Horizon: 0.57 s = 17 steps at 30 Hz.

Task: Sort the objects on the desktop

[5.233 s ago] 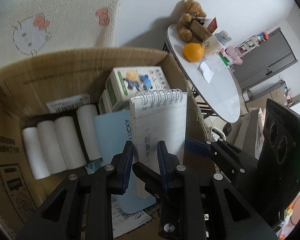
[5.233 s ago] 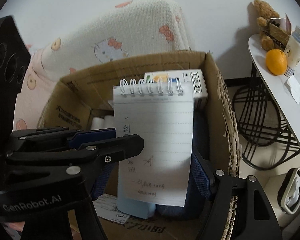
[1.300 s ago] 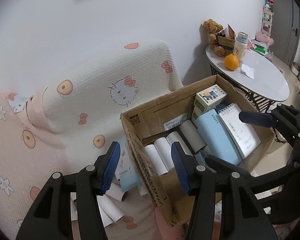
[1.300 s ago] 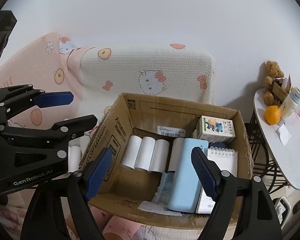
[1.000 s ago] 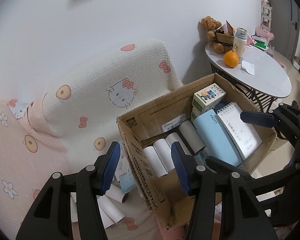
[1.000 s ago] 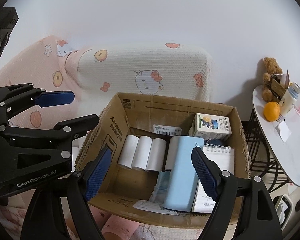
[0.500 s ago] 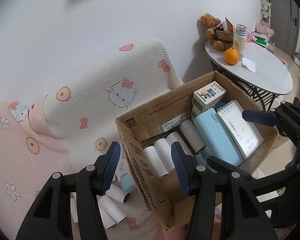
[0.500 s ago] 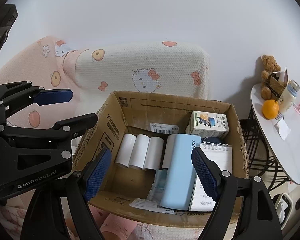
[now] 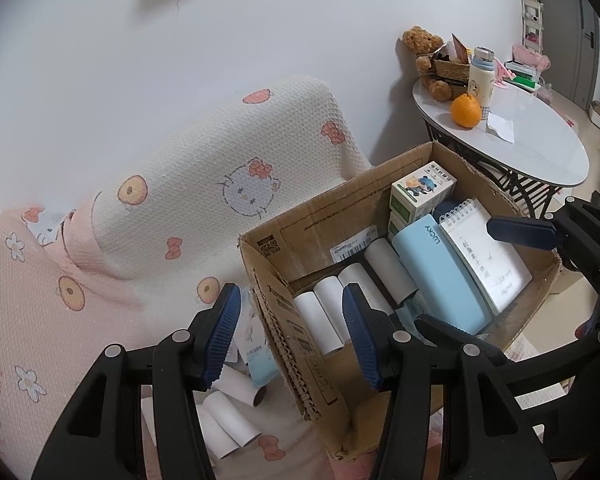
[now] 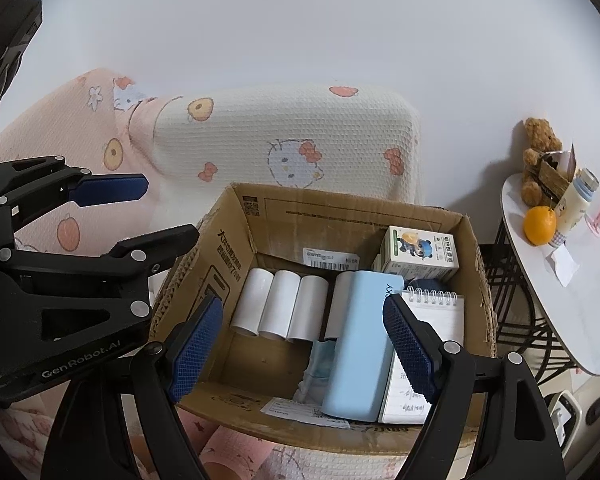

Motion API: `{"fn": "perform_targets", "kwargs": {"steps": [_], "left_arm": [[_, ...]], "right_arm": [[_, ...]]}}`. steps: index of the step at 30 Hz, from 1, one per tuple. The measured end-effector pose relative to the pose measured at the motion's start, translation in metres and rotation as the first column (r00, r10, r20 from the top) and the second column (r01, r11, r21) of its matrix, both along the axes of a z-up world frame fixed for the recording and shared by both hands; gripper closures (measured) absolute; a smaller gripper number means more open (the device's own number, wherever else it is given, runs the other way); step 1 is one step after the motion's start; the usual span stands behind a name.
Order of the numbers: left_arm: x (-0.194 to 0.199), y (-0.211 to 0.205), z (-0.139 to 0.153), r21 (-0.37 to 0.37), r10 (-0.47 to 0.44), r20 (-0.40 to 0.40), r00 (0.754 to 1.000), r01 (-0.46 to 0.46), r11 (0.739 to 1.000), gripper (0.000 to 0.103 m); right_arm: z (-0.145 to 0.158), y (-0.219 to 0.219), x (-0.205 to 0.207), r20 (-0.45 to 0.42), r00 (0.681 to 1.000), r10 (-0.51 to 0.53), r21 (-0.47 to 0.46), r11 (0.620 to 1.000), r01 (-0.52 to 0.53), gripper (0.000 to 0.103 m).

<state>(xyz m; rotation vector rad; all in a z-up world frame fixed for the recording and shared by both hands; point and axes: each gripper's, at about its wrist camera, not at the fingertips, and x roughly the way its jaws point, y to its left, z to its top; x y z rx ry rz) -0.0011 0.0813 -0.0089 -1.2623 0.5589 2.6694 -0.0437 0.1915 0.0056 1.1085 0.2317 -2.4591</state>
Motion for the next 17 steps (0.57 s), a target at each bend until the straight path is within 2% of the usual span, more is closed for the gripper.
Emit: {"fn": "perform_targets", "kwargs": {"steps": [17], "left_arm": [[0.0012,0.0010,0.0002,-0.015,-0.007,-0.014,1.000,0.006,1.000,0.046]], "right_arm": [[0.0025,-0.0035,0.0031,-0.015,1.000,-0.003,0.023,1.000,0.003,0.022]]}}
